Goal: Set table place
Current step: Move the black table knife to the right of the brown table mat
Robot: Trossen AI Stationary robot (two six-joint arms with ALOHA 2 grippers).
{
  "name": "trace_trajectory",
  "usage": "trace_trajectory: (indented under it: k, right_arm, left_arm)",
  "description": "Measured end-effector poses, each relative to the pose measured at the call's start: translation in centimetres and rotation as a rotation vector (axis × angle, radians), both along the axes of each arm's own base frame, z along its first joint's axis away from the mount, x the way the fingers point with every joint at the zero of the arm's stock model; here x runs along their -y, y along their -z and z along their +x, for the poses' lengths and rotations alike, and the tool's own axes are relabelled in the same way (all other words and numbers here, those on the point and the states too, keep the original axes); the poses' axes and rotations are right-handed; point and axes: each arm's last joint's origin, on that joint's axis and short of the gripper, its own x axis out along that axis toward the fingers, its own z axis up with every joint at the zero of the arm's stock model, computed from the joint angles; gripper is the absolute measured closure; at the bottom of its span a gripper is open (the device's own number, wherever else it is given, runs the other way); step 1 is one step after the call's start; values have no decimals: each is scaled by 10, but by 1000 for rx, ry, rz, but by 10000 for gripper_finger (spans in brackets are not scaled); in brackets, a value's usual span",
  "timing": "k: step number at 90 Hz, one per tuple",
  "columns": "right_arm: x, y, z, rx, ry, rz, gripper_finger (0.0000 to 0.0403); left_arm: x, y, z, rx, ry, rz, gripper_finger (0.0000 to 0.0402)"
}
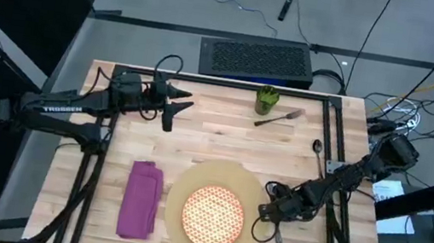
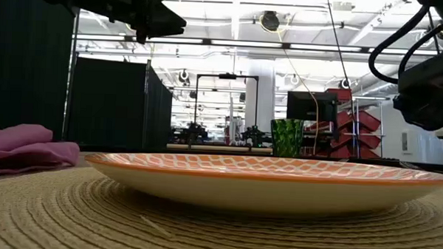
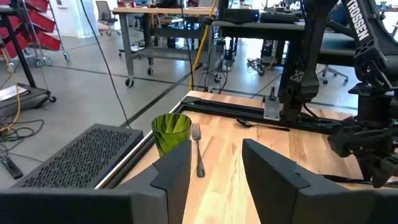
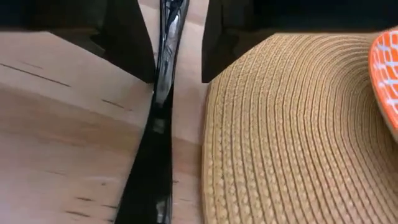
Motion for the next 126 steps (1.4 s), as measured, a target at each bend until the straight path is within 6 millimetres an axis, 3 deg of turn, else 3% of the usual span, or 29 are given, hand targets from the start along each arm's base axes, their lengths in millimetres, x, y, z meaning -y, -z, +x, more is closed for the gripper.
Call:
trace_trajectory:
  k: [26,36,54,72,100,126]
  right_arm:
    - [20,-17,-13,-42,-17,-57,266]
    - [23,-25,-21,-52,-22,-50,283]
    - [-1,-29,-16,75,-79,32,391]
    - [-16,-18,-29,-51,-52,30,402]
    - [-37,-4,-29,-71,-23,60,403]
    - [-44,3,-26,-61,-13,80,403]
  left_arm:
    - [0,1,0,-8,0,-3,270]
    - [0,1,0,-7,0,-3,270]
    - [0,1,0,-6,0,-2,270]
    - [0,1,0,-6,0,-2,270]
    - [0,0,0,-4,0,-2,270]
    - [0,0,0,-4,2,-2,270]
